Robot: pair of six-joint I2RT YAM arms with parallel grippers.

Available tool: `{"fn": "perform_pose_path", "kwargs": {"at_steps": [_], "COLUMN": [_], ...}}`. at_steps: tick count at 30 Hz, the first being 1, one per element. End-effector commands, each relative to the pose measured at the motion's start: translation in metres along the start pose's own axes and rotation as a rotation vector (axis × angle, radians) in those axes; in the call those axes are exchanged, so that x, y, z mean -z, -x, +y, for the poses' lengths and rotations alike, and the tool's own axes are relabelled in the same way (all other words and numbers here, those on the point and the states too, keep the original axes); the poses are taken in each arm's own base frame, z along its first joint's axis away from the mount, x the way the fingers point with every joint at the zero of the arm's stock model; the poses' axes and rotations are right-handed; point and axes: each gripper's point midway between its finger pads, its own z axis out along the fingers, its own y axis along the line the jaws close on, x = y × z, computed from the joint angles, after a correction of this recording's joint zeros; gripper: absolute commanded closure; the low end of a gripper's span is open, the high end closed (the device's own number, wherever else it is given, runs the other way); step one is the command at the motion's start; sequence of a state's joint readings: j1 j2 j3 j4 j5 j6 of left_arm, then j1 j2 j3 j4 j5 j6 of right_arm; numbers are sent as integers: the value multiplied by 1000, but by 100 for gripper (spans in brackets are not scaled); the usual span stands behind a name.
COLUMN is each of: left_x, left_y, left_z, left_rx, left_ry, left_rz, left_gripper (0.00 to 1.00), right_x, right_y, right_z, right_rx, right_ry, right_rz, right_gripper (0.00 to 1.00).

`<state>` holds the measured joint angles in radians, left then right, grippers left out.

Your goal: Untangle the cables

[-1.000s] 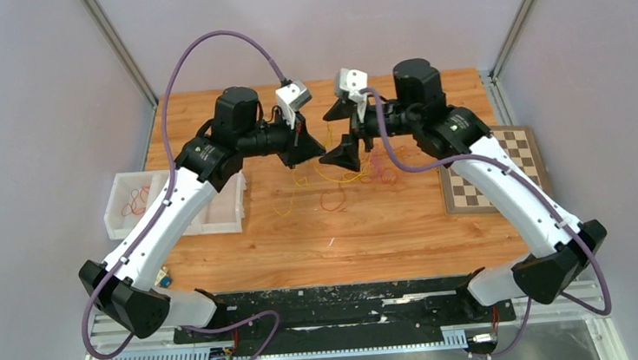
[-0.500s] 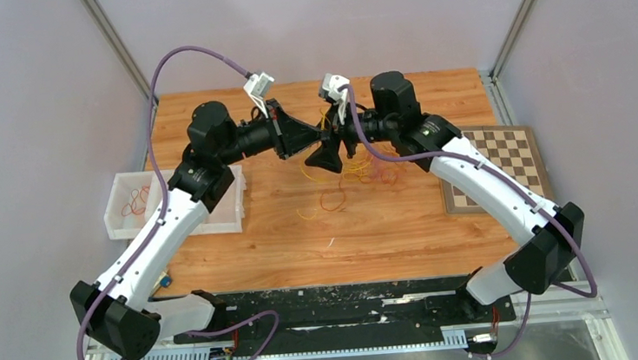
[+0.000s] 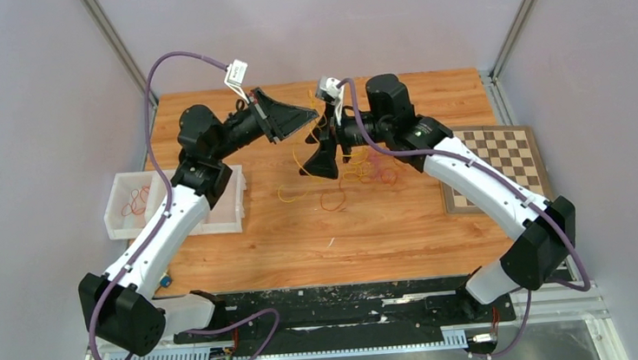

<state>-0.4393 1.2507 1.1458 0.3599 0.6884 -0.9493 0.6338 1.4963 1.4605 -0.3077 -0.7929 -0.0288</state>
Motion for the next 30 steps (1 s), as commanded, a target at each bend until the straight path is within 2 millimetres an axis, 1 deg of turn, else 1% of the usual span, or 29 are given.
{"fn": "perform_pose_path", "kwargs": {"at_steps": [1,6,8,11,13,14,15,16,18,20,23,25,28,29,30], "left_x": [3,7,9,10,11,12,12,12,12,11,9,8,6,6,6], "left_y": [8,5,5,6,6,3,5,3,2,1,1,-1,-4,-2,-4], "left_z": [-18,-28,-32,-33,-27,-21,-17,-11,-4,-2,-4,-5,-10,-17,-21], "left_rx": [-38,-87,-110,-160,-180,-169,-187,-176,-178,-166,-137,-109,-55,-64,-31], "left_ry": [-84,-120,-128,-113,-82,-54,-32,-5,25,33,26,19,-8,-44,-62], "left_rz": [-17,8,15,20,21,33,22,31,33,37,43,49,56,48,49], "left_gripper": [100,100,100,100,100,100,100,100,100,100,100,100,100,100,100], "right_x": [12,31,42,69,88,97,104,110,115,116,109,99,85,81,78], "right_y": [12,13,18,39,56,65,73,81,92,100,107,110,110,107,104], "right_z": [8,-21,-34,-55,-62,-61,-58,-53,-36,-21,-1,9,17,16,14], "right_rx": [115,219,269,316,331,343,359,383,434,469,510,523,517,508,496], "right_ry": [21,-111,-196,-312,-353,-363,-366,-368,-334,-301,-259,-228,-183,-174,-170], "right_rz": [-35,-31,-31,-62,-95,-114,-131,-146,-171,-192,-210,-214,-209,-200,-188], "right_gripper": [4,4,2,0,0,0,0,0,0,0,0,0,0,0,0]}}
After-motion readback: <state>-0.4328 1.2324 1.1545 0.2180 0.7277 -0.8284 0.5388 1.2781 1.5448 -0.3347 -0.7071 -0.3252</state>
